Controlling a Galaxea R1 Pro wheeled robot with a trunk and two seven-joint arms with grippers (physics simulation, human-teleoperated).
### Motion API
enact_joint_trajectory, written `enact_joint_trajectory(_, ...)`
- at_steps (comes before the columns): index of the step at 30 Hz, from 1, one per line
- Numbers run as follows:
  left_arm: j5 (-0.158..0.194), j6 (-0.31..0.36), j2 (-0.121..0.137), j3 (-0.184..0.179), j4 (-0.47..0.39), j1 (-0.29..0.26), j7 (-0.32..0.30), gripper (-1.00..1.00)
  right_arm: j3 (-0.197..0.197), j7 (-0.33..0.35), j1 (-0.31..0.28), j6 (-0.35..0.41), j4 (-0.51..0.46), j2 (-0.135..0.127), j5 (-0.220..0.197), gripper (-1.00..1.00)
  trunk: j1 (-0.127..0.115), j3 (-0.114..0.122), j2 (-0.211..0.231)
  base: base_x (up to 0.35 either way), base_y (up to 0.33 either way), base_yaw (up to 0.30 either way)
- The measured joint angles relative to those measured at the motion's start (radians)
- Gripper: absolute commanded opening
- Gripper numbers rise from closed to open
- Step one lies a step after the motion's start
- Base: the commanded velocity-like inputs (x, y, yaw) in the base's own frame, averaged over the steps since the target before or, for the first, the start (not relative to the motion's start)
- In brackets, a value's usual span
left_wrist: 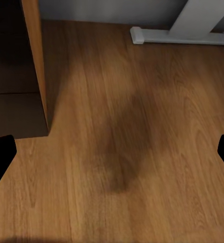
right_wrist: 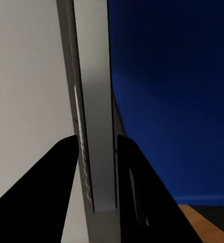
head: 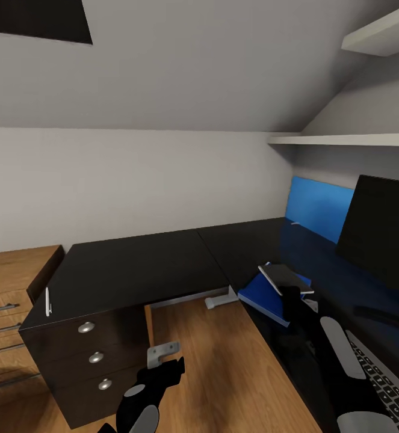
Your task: In the bedroom, organize the workspace by keeping the computer under the desk, ensuring the monitor is on the desk, placing the keyboard on the desk next to the monitor, placing the mouse on the desk next to the keyboard, moving the folder from the swivel chair onto the desk next to the mouse, stacking the notebook on top of the folder with the pen on top of the notebook, and positioning the swivel chair next to the desk.
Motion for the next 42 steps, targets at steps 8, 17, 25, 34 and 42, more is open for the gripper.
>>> enact_joint_trajectory(8, 0.0, 0.0, 0.001, 0.0, 0.0, 0.0, -0.001, 1.0, 0.0, -0.001, 0.0, 0.0, 0.001, 0.0, 0.0, -1.0, 0.0, 0.0, 0.0, 0.071, 0.0, 0.0)
enact_joint_trajectory(17, 0.0, 0.0, 0.001, 0.0, 0.0, 0.0, 0.0, 1.0, 0.0, 0.0, 0.0, 0.0, 0.001, -0.001, 0.0, -1.0, 0.0, 0.0, 0.0, 0.076, 0.0, 0.0)
enact_joint_trajectory(25, 0.0, 0.0, 0.001, 0.0, 0.0, 0.0, 0.0, 1.0, 0.0, 0.0, 0.0, 0.0, 0.001, 0.0, 0.001, -1.0, 0.0, 0.0, 0.0, 0.007, 0.0, 0.0)
enact_joint_trajectory(34, 0.0, 0.0, 0.001, 0.0, 0.0, 0.0, 0.0, 1.0, 0.001, -0.001, 0.0, 0.0, 0.001, -0.001, 0.001, -1.0, 0.0, 0.0, 0.0, 0.0, 0.0, 0.0)
enact_joint_trajectory(42, 0.0, 0.0, 0.001, 0.0, 0.0, 0.0, 0.001, 1.0, 0.0, -0.002, 0.0, 0.001, 0.0, -0.001, 0.003, 1.0, 0.0, 0.0, 0.0, 0.0, 0.0, 0.0)
